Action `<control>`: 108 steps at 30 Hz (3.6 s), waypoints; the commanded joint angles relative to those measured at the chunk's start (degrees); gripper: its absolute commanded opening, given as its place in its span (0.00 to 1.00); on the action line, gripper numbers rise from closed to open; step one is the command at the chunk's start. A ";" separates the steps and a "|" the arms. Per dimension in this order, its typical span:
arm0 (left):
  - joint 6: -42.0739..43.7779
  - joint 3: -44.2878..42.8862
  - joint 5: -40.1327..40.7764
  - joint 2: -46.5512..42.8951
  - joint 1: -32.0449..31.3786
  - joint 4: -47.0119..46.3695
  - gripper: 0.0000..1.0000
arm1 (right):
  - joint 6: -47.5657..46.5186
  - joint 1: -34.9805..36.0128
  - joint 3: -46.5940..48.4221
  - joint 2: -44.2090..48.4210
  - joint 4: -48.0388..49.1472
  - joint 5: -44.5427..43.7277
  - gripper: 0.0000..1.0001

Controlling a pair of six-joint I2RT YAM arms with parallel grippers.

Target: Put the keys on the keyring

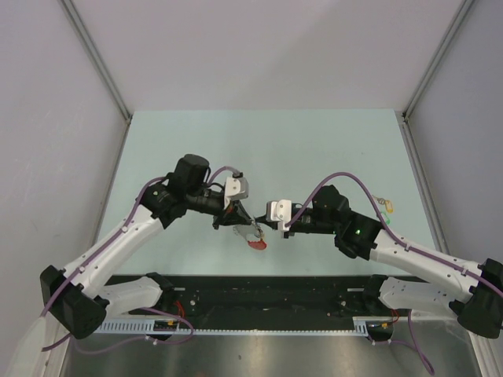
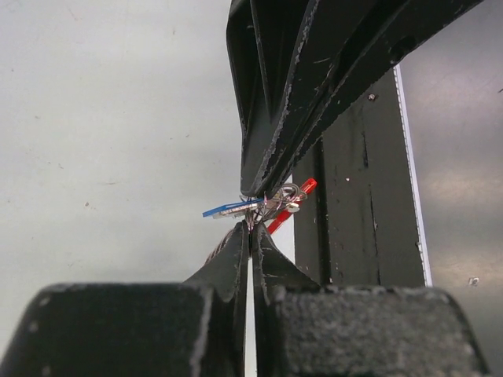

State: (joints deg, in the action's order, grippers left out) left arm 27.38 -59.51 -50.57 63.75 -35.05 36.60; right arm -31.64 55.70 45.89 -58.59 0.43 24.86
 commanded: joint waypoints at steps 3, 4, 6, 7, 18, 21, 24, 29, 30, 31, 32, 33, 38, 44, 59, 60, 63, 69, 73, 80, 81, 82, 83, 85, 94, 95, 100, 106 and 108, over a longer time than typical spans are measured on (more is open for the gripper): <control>1.54 -2.11 2.04 -2.74 -0.37 1.90 0.01 | -0.79 0.02 3.33 0.93 1.24 -0.60 0.00; 0.67 -1.32 3.27 -3.36 0.06 0.85 0.00 | -0.88 -0.07 3.33 1.02 0.98 -0.69 0.00; -1.17 -0.18 3.37 -5.64 0.94 -1.69 0.01 | -0.97 -0.24 3.24 1.46 0.63 -0.87 0.00; -2.14 1.05 2.24 -6.52 2.34 -2.75 0.00 | -0.97 -0.42 3.33 1.55 0.54 -0.96 0.00; -17.16 7.21 1.96 -13.21 7.01 -18.12 0.00 | -0.97 -0.24 3.24 1.02 0.98 0.36 0.00; -20.59 8.88 0.92 -13.47 7.01 -22.26 0.01 | -0.79 0.02 3.24 0.67 1.16 0.54 0.00; -21.22 9.67 1.77 -13.56 6.92 -23.33 0.01 | -0.18 0.11 3.24 0.32 1.51 0.19 0.00; -21.31 9.76 9.07 -12.42 6.92 -22.62 0.00 | 3.15 -0.42 3.15 -0.47 3.44 -4.20 0.00; -21.66 9.85 10.47 -12.24 6.92 -22.62 0.00 | 3.77 -0.68 3.15 -0.65 3.88 -5.86 0.00; -21.92 9.93 13.97 -11.89 7.01 -22.62 0.00 | 4.91 -0.94 3.15 -0.91 4.49 -6.40 0.03; -22.19 9.94 15.57 -11.11 6.92 -22.45 0.01 | 5.35 -1.12 3.15 -1.09 4.58 -6.49 0.11; -22.89 9.94 17.50 -10.66 6.92 -22.45 0.00 | 6.05 -1.30 3.15 -1.44 4.93 -6.67 0.16; -23.86 8.53 23.22 -7.41 6.92 -21.75 0.00 | 10.44 -2.70 3.24 -2.49 7.31 -9.38 0.41; -21.84 6.16 26.13 -4.86 7.01 -17.27 0.00 | 14.67 -3.67 3.24 -2.50 9.06 -14.48 0.64; -29.13 1.95 46.95 4.89 7.10 -17.17 0.03 | 27.23 -5.60 3.16 -1.71 9.77 -31.43 0.95; -29.13 1.15 47.75 6.90 7.53 -17.70 0.02 | 27.50 -5.69 3.15 -0.92 8.81 -32.50 0.95; -29.48 -2.10 49.42 9.98 8.94 -20.07 0.02 | 28.73 -5.96 3.16 0.83 6.88 -37.68 1.00; -29.75 -6.59 50.48 15.44 10.09 -23.76 0.04 | 31.37 -5.96 3.15 5.32 1.25 -47.26 1.00; -31.68 -5.10 50.48 19.83 10.09 -26.49 0.05 | 34.80 -5.61 2.45 10.75 -1.90 -54.03 1.00; -38.09 1.67 46.09 23.00 10.00 -31.50 0.09 | 34.63 -5.87 -0.79 21.91 -4.74 -55.97 1.00; -38.62 2.80 46.00 23.44 10.00 -32.11 0.09 | 34.80 -5.96 -1.32 22.89 -4.38 -56.32 1.00; -38.97 3.25 45.39 23.70 10.00 -32.90 0.09 | 34.80 -6.04 -1.94 24.03 -4.12 -56.76 1.00; -39.85 3.60 45.12 23.79 10.00 -33.17 0.10 | 35.59 -6.22 -2.12 24.83 -4.90 -57.03 1.00; -40.82 5.18 44.15 23.80 10.00 -34.57 0.11 | 35.77 -6.39 -2.56 27.03 -5.52 -57.47 1.00; -45.03 7.12 44.32 20.64 12.10 -34.49 0.44 | 32.61 -7.19 -2.56 27.65 -7.37 -58.61 1.00; -45.56 7.30 44.33 19.59 12.72 -34.66 0.52 | 32.43 -7.53 -2.56 27.56 -7.20 -58.70 1.00; -48.29 6.86 45.47 13.26 18.07 -34.05 0.87 | 31.81 -8.85 -2.56 26.86 -7.63 -58.87 1.00; -52.58 4.93 42.05 5.61 28.79 -28.70 1.00 | 32.69 -12.28 -2.30 25.19 -8.95 -57.57 1.00; -54.09 5.45 39.85 1.85 33.45 -28.25 1.00 | 33.48 -14.38 -2.12 24.31 -9.57 -56.25 1.00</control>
State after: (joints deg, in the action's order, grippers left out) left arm -21.78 -52.49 -7.22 71.44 -7.51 5.69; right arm 1.30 44.16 43.24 -33.17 -8.67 -32.53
